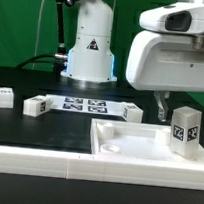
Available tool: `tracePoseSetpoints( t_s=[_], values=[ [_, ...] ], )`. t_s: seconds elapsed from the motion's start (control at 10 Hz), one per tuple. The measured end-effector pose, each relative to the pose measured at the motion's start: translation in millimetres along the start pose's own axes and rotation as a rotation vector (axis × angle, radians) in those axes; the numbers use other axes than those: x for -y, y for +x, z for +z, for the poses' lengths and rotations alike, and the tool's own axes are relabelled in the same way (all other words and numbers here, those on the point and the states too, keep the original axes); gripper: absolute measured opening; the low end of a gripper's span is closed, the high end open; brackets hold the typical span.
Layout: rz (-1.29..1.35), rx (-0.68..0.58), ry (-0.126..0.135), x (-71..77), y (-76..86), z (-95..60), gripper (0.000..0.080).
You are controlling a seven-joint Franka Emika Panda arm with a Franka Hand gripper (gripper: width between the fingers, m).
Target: Assemble one leg
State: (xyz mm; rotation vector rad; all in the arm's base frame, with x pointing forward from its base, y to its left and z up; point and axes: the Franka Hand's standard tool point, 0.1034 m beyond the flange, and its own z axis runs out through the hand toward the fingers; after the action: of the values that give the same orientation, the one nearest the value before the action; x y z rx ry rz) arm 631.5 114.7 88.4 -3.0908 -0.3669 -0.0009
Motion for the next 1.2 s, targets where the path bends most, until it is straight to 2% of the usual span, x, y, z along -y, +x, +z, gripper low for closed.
tracePoseSetpoints(
  t_s=[0.1,0.3,0.7,1.2],
  values=[
    [0.011,0.0,0.0,0.1,0.0,0.0,0.0644],
    [0.011,0.0,0.0,0.1,0.1,-0.1,0.0306],
    [0.036,-0.002,0.001,0.7,0.8,-0.8,0.0292],
    [0.579,-0.003,-0.001,6.4,1.2,-0.9,0.0292]
  ],
)
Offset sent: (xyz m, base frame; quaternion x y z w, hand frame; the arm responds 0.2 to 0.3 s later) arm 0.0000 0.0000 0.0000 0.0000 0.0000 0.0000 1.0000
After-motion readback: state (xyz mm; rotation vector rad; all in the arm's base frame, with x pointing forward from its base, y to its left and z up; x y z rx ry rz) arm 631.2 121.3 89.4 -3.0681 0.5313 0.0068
